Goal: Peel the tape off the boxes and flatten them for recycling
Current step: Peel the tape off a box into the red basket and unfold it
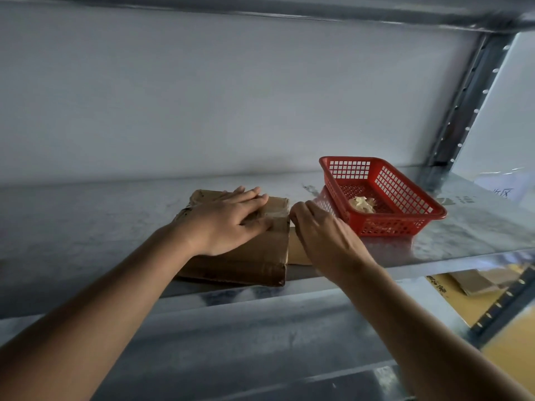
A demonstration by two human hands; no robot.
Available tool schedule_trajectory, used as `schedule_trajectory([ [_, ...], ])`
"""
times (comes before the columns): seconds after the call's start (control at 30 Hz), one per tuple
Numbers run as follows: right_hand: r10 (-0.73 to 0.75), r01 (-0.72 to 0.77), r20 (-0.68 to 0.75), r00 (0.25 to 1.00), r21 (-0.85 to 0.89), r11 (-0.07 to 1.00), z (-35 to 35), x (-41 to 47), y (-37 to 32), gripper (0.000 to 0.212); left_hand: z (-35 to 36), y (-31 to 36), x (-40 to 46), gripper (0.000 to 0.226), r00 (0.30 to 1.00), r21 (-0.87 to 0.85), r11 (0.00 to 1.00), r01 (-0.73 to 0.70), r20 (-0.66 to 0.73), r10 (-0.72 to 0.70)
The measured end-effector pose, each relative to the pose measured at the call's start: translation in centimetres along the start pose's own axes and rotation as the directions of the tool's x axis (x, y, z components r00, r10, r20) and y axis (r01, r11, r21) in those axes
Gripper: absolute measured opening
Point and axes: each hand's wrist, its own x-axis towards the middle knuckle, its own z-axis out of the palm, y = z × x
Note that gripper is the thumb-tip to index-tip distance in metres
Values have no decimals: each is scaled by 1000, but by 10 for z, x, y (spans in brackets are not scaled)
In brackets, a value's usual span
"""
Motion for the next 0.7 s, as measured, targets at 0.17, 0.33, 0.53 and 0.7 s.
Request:
schedule_trajectory([
  [0.17, -120, 119, 31, 992, 28, 992, -11, 11, 19, 17, 1, -2, 0, 69, 999, 10, 1000, -26, -31, 27],
  [0.33, 253, -248, 86, 964, 639, 728, -2, 3, 19, 22, 1, -3, 3, 85, 999, -71, 997, -36, -37, 34],
  [0.53, 278, -217, -20, 960, 576, 788, 3, -3, 16, 32, -3, 3, 3, 99, 998, -127, 992, -19, -54, 12],
  [0.7, 304, -200, -132, 944, 502, 841, 13, -8, 11, 21, -7, 28, 9, 86, 995, 42, 999, 14, -98, -10],
])
